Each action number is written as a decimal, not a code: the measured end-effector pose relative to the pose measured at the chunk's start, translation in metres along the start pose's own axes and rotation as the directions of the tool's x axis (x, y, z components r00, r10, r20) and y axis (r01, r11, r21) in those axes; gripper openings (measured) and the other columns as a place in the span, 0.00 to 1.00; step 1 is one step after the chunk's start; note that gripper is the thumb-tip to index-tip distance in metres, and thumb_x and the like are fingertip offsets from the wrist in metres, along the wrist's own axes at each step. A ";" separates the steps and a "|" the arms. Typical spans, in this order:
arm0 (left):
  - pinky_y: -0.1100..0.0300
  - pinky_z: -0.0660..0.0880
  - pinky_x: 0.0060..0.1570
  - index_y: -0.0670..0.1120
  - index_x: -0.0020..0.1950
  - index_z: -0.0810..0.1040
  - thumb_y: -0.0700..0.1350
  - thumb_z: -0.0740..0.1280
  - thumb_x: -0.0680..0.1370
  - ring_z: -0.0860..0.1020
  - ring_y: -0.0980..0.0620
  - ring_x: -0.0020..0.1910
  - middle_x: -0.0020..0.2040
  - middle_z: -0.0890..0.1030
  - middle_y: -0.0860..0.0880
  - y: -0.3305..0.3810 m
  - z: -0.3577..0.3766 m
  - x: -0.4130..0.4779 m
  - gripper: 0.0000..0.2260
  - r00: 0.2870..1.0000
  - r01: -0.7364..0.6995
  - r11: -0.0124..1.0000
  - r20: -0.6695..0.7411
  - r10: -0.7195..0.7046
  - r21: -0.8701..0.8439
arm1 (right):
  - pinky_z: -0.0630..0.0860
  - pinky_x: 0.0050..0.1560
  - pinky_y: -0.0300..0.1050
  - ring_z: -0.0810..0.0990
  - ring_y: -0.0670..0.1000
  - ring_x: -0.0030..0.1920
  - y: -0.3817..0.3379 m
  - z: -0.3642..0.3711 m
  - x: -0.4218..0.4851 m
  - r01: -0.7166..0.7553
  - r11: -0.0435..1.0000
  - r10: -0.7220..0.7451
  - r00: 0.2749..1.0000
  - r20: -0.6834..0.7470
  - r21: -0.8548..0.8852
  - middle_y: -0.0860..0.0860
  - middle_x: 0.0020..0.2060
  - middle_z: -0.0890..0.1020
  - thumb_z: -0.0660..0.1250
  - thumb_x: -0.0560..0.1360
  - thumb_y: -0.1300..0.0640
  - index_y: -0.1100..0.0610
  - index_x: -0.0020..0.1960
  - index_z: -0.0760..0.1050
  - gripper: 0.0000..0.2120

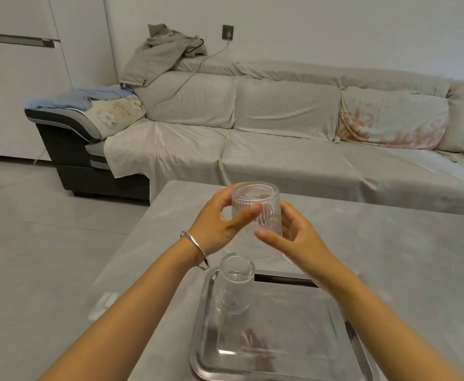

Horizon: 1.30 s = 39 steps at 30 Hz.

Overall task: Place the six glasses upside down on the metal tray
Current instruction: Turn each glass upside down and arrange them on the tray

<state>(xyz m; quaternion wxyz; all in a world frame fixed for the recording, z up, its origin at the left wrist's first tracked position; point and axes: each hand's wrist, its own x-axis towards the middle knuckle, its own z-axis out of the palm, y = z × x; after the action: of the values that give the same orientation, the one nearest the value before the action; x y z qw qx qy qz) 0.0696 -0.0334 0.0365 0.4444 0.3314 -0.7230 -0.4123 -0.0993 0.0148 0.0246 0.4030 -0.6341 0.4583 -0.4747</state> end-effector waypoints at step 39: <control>0.62 0.76 0.47 0.52 0.55 0.78 0.46 0.70 0.71 0.79 0.50 0.54 0.54 0.81 0.48 -0.121 0.038 -0.048 0.13 0.895 0.404 0.862 -0.061 -0.442 -0.306 | 0.77 0.58 0.40 0.76 0.41 0.62 0.143 -0.001 -0.063 -0.228 0.973 0.229 0.949 -0.218 0.032 0.39 0.63 0.75 0.80 0.57 0.45 0.35 0.64 0.64 0.40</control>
<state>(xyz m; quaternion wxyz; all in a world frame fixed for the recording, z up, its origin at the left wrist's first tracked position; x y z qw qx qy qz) 0.0669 -0.0341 -0.0990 0.4318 0.4406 -0.5350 -0.5773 -0.1364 0.0390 -0.1255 0.4040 -0.5191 0.5690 -0.4935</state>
